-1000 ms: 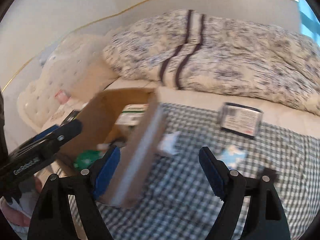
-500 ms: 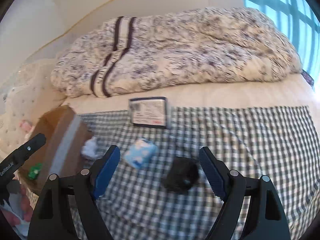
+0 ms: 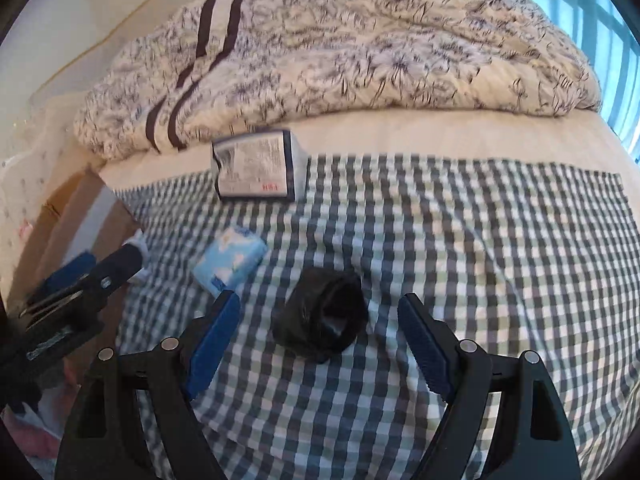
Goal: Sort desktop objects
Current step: 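Move both tools back over the remaining items on the cloth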
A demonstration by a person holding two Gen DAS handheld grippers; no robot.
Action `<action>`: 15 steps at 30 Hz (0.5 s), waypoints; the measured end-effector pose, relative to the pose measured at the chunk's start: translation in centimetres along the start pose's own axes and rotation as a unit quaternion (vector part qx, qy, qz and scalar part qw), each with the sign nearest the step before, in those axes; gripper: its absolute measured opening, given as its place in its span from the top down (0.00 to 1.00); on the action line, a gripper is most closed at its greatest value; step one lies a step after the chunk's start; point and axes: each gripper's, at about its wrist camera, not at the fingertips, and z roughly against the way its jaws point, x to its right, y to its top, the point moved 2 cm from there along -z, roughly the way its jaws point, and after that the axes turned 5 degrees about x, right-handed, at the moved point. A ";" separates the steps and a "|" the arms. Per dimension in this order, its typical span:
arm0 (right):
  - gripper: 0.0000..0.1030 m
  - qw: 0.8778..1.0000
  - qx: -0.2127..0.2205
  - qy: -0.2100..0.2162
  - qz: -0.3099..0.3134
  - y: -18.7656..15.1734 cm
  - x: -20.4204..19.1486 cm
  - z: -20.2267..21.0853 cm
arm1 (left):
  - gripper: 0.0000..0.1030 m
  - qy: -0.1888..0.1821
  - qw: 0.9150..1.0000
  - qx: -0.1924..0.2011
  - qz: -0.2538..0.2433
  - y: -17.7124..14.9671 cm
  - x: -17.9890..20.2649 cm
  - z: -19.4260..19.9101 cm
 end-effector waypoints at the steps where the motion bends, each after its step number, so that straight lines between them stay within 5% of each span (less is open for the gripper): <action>1: 0.21 1.000 -0.006 0.000 0.001 -0.3 -0.1 -0.3 | 0.05 0.001 1.000 -0.003 -0.009 -0.2 0.3 -0.6; 15: 0.21 0.998 -0.053 -0.043 0.005 -1.9 -0.1 -4.5 | 0.05 -0.019 0.998 -0.054 -0.035 -2.3 0.7 -7.4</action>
